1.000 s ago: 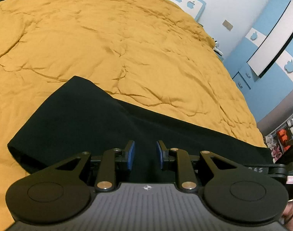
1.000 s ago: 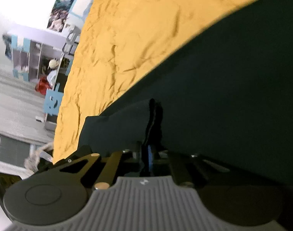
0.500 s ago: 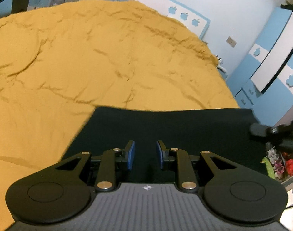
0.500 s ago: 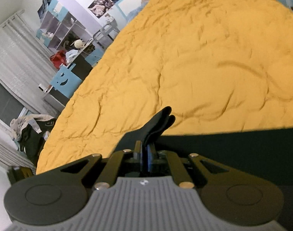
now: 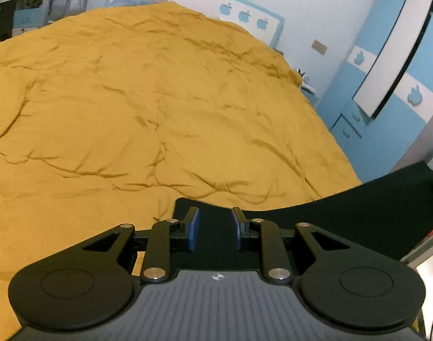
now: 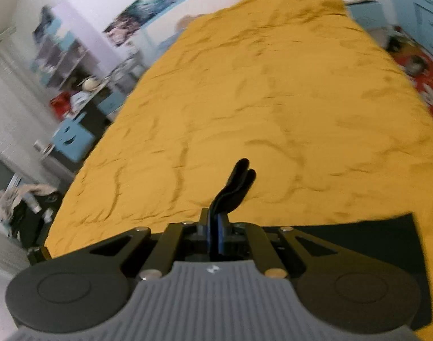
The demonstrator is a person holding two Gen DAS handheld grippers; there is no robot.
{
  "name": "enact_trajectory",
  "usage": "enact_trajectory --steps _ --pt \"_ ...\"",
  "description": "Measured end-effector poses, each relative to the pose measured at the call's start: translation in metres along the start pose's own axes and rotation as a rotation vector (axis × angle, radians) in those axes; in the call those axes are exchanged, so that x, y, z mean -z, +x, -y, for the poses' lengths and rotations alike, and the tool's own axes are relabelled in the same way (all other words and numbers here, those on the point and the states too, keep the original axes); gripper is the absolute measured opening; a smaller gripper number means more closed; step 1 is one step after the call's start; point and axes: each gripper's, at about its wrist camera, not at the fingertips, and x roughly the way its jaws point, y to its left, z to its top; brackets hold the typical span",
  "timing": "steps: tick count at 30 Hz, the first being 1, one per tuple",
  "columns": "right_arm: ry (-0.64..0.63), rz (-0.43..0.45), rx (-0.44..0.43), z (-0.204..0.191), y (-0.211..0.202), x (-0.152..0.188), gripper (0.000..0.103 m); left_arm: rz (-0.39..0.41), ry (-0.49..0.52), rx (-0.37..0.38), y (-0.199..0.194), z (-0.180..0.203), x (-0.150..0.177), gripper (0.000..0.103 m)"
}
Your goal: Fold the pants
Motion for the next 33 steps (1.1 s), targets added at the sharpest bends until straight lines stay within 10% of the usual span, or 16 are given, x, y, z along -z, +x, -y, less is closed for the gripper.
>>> enact_trajectory --steps 16,29,33 --pt "0.242 -0.08 0.206 0.196 0.063 0.079 0.0 -0.131 0.039 -0.064 0.067 -0.005 0.027 0.026" --pt "0.026 0.069 0.148 0.128 0.021 0.044 0.0 -0.077 0.033 -0.062 0.062 -0.004 0.002 0.026" --pt "-0.026 0.017 0.245 0.137 0.016 0.03 0.0 -0.093 0.062 -0.063 0.072 0.002 0.0 0.026"
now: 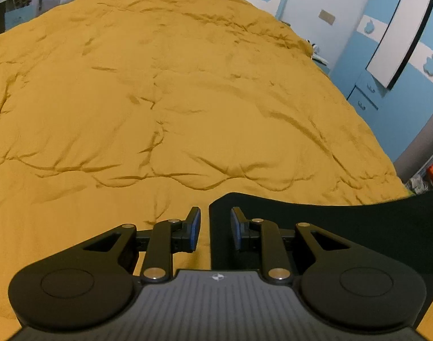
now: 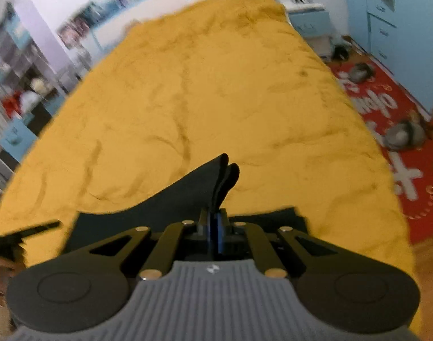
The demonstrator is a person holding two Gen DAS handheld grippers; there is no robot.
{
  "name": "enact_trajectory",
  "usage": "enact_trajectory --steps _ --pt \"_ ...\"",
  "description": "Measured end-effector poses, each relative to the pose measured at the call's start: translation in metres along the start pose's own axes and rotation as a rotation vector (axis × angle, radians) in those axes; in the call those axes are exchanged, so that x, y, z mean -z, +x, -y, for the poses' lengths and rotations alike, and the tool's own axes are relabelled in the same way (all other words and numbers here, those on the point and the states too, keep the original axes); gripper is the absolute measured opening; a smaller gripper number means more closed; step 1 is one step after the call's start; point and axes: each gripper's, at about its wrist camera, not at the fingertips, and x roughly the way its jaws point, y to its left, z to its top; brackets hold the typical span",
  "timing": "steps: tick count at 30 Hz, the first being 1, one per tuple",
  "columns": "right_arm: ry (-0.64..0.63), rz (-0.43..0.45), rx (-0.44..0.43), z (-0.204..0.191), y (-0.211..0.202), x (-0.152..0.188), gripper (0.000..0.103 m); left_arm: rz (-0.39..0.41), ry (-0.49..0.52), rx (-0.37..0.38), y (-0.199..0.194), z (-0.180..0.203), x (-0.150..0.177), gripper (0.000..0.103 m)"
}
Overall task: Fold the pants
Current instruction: 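Press the folded pants flat with both grippers and release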
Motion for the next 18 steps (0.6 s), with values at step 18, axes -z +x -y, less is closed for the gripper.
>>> enact_trajectory --steps 18 --pt "0.046 -0.062 0.136 0.046 0.068 0.041 0.012 -0.037 0.011 0.009 0.037 0.003 0.003 0.022"
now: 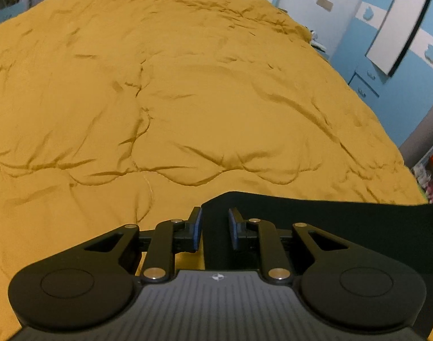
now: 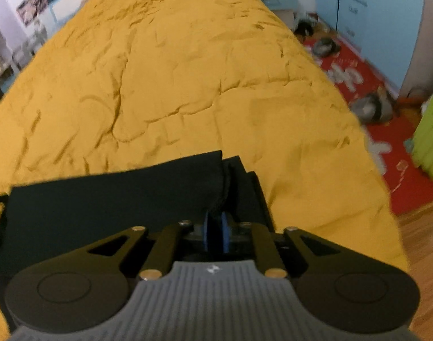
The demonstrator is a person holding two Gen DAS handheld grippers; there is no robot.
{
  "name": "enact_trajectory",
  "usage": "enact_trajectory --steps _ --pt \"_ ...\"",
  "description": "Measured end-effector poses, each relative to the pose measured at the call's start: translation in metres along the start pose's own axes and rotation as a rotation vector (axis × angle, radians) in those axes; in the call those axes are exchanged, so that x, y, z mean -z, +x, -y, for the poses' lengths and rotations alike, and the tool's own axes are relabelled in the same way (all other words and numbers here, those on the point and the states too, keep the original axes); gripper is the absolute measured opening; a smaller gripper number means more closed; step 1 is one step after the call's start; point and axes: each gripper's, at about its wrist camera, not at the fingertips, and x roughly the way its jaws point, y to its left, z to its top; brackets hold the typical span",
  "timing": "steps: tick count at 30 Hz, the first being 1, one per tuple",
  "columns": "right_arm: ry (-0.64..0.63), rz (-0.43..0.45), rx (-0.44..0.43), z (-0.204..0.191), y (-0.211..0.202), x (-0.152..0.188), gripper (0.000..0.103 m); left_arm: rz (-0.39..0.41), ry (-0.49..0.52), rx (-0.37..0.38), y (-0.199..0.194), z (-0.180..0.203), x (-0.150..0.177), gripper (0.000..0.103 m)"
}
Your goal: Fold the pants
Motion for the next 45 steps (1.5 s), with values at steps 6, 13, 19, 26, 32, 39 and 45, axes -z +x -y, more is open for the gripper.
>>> enact_trajectory --steps 6,13,19,26,32,39,45 --pt "0.182 0.051 -0.132 0.026 -0.008 -0.002 0.0 0.018 0.012 0.003 -0.009 -0.001 -0.002 0.022" --pt "-0.001 0.069 0.009 -0.006 -0.021 -0.011 0.0 0.039 0.023 0.016 -0.004 0.003 -0.008 0.019" --pt "-0.117 0.066 0.203 -0.019 -0.009 0.006 0.013 0.056 0.071 0.007 -0.011 0.002 -0.011 0.014" --pt "-0.264 0.153 0.187 -0.048 -0.006 0.004 0.008 0.003 0.192 0.032 0.015 0.019 -0.005 0.013" --pt "-0.195 0.097 0.239 -0.02 0.025 0.006 0.007 -0.035 0.263 -0.117 0.044 0.017 0.001 0.007" --pt "-0.18 0.147 0.267 -0.028 -0.013 0.016 0.008 0.001 0.208 -0.069 -0.01 0.007 -0.006 0.007" --pt "-0.202 0.139 0.144 -0.059 -0.053 0.046 0.019 -0.061 0.279 0.021 -0.065 0.024 0.027 0.008"
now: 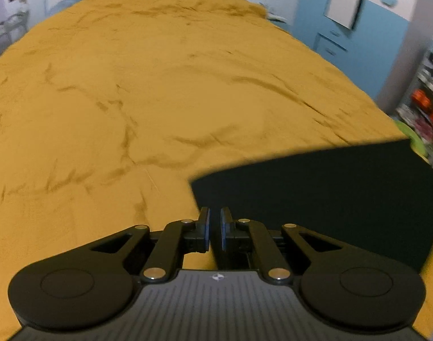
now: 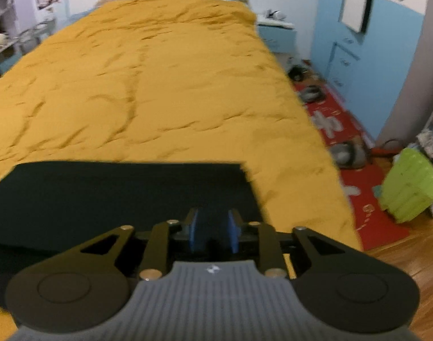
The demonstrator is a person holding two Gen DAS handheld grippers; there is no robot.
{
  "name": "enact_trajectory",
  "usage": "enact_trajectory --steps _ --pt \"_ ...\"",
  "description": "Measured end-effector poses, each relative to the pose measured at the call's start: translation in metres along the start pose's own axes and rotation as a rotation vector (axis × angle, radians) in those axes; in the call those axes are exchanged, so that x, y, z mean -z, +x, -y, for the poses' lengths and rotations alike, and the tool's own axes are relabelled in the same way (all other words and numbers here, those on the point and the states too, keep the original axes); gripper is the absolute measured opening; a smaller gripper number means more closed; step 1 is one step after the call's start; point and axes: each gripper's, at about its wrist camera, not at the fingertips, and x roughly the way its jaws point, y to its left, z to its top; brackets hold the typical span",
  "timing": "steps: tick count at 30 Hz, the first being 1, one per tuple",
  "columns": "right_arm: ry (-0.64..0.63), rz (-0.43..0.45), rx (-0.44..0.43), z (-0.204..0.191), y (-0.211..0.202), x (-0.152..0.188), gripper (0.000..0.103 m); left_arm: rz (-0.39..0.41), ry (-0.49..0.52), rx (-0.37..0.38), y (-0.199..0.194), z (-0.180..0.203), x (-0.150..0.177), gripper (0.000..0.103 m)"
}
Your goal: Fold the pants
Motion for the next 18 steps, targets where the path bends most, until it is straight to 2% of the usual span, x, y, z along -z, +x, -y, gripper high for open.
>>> enact_trajectory --steps 3,5,11,14,18 --pt "-0.001 -0.009 -0.062 -0.014 -0.022 0.016 0.024 -0.027 0.033 0.04 -0.018 0.014 0.026 0.008" --pt "-0.008 -0.012 -0.095 -0.024 -0.031 0.029 0.027 -0.049 0.044 0.036 -0.019 0.023 0.042 0.008" --pt "0.009 -0.042 -0.073 -0.039 -0.021 0.075 0.028 -0.064 -0.004 0.001 -0.012 0.021 0.077 0.009" --pt "0.026 -0.029 -0.059 -0.038 -0.017 0.094 0.028 -0.069 -0.015 -0.001 -0.019 0.015 0.08 0.009" --pt "0.034 -0.017 -0.045 -0.04 -0.026 0.098 0.028 -0.089 -0.016 0.029 -0.033 0.01 0.078 0.012"
